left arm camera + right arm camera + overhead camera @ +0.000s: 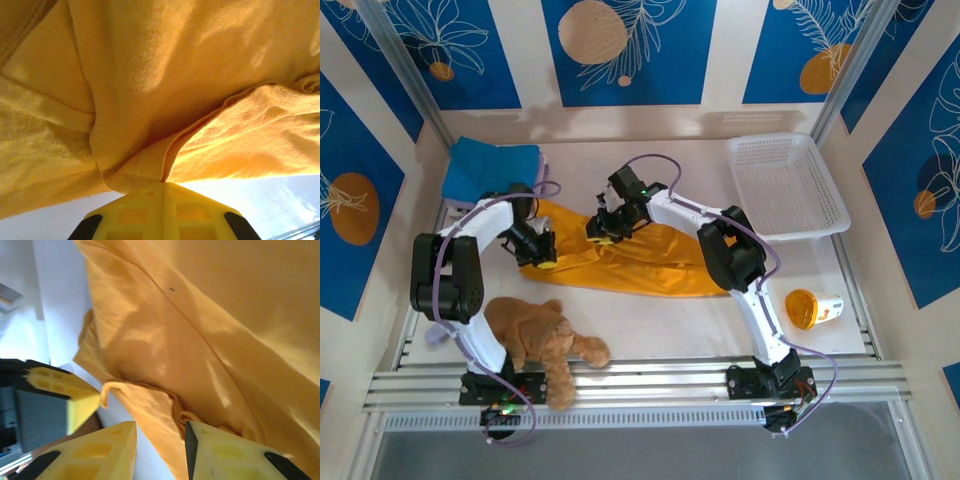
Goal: Fold and stack the t-shirts
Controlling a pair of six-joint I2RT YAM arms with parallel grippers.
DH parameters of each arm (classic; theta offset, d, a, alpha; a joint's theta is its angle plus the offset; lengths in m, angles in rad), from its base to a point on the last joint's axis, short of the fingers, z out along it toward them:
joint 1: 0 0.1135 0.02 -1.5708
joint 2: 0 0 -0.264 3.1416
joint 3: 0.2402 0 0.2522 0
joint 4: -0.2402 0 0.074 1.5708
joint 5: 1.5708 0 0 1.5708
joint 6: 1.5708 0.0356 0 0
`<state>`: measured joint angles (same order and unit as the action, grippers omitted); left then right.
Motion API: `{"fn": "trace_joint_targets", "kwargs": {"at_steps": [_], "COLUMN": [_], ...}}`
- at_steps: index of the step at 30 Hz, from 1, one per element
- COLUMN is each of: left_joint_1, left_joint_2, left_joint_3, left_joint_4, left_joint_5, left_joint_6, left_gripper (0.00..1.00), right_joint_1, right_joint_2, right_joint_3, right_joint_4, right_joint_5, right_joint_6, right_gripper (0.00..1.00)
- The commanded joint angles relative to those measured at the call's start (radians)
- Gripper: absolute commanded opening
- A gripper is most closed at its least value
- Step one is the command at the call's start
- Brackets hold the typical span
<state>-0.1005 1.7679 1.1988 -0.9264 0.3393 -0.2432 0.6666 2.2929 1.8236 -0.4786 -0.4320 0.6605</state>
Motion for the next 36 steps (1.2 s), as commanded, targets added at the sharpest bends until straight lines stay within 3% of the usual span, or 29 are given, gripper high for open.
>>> {"fn": "trace_joint_targets", "kwargs": {"at_steps": [1, 12, 19, 24, 29, 36], "left_joint_1": [-0.010, -0.010, -0.009, 0.007, 0.089, 0.117], "left_joint_2": [-0.032, -0.044, -0.074, -0.072, -0.045, 0.064], "left_joint_3": [-0.017, -0.042, -0.013, 0.030, 0.084, 0.186], "left_joint_4": [-0.060, -0.131, -0.164, -0.166, -0.094, -0.028], "left_joint_5": [-0.002, -0.037, -0.053, -0.069, 0.015, 0.069], "left_joint_6": [0.025, 0.063, 0.072, 0.064, 0.026, -0.003], "left_gripper": [0.00, 0.09, 0.14, 0.26, 0.35, 0.35], "right_joint_1": [0.008, 0.044, 0.069, 0.085, 0.084, 0.037], "right_joint_2": [0.061, 0.052, -0.030, -0.087, -0.176, -0.254], "right_joint_3": [0.054, 0.006, -0.109, -0.173, -0.242, -0.319], "right_joint_4": [-0.028, -0.042, -0.066, -0.078, -0.066, -0.052], "right_joint_5": [-0.088, -0.157, -0.114, -0.062, 0.009, 0.048], "right_joint_6": [-0.007, -0.036, -0.043, -0.042, -0.028, -0.026], "right_gripper": [0.34, 0.34, 0.34, 0.34, 0.34, 0.34]}}
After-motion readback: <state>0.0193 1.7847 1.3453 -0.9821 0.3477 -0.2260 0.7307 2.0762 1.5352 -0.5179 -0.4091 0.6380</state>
